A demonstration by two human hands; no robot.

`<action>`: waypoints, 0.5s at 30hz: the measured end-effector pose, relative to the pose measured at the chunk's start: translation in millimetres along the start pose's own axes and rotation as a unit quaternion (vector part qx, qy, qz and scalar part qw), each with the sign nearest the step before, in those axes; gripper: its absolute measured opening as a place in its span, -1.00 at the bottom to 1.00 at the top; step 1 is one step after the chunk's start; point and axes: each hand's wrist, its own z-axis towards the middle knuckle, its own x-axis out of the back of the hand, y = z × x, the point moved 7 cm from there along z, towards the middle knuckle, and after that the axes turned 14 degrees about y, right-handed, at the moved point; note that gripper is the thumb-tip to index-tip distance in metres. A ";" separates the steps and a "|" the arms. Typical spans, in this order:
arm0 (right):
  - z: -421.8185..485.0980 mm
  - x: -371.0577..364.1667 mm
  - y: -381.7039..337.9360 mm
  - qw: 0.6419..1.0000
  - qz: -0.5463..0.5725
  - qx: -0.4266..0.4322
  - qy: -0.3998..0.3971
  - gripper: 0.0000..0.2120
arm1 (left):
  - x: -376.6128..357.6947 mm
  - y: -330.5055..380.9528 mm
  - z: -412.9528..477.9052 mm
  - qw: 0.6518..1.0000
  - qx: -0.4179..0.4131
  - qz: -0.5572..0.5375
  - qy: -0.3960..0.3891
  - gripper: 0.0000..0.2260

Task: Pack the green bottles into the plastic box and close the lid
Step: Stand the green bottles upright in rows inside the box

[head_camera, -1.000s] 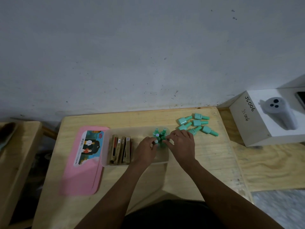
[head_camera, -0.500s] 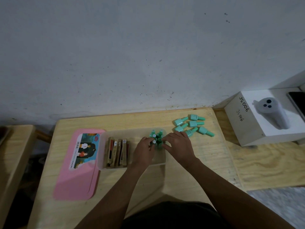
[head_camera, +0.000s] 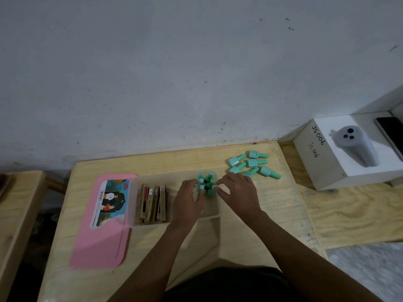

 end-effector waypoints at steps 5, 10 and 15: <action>-13.4 32.9 61.0 0.988 0.010 -0.152 0.035 -0.86 | 2.1 42.2 -0.5 0.996 -0.085 -0.011 0.016 -0.88; -48.0 41.8 150.7 0.918 0.049 -0.393 -0.033 -0.85 | -49.5 90.4 -4.0 0.986 -0.093 -0.062 -0.121 -0.90; -55.4 51.2 195.8 0.906 0.060 -0.417 -0.039 -0.82 | -119.0 108.6 -6.2 0.966 -0.064 0.002 -0.251 -0.68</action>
